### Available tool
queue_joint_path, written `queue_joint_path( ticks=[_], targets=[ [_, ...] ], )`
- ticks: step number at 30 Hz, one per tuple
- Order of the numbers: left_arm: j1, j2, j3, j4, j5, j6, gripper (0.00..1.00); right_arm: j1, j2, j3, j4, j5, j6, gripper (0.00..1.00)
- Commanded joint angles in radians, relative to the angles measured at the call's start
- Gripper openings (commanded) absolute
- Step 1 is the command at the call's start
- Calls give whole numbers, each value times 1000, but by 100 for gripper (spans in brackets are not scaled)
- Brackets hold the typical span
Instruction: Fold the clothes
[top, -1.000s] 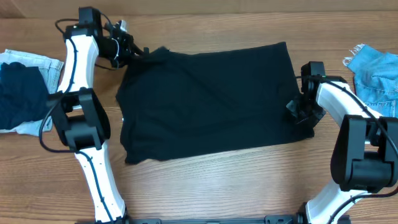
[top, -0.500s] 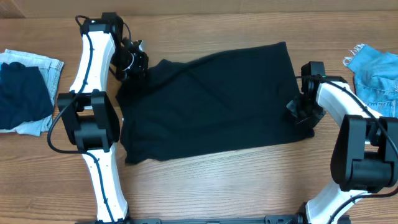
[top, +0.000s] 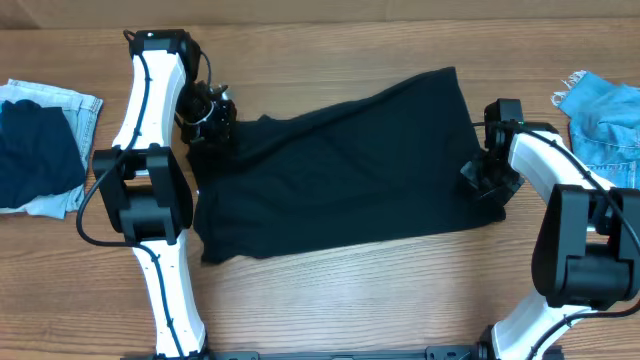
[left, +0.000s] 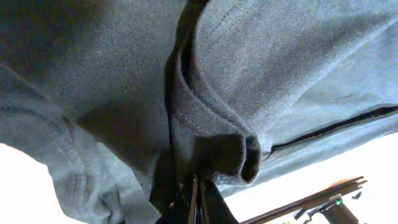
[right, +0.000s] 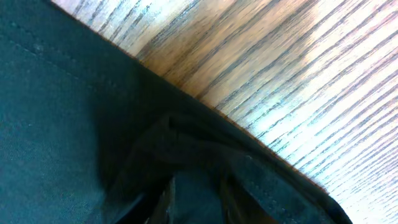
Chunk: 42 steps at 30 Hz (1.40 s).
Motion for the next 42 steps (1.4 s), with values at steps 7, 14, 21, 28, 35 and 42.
queue_joint_path(
  ticks=[7,14,21,28,35,42],
  targets=[
    [-2,-16,8,-61,-46,-4,7,-30,85,-66,-24,71,7,28],
    [-2,-16,8,-35,-46,-4,20,-30,79,-42,-19,54,-23,28],
    [-8,-16,8,-3,-39,-20,24,-30,-77,249,66,-291,-347,70],
    [-8,-16,8,27,-39,-53,29,-30,-73,406,156,-444,-457,87],
    [-9,-16,8,55,-32,-64,32,-35,116,406,477,-447,-563,88],
    [-17,-16,8,70,-31,-68,37,-35,301,406,656,-454,-523,87]
  ],
)
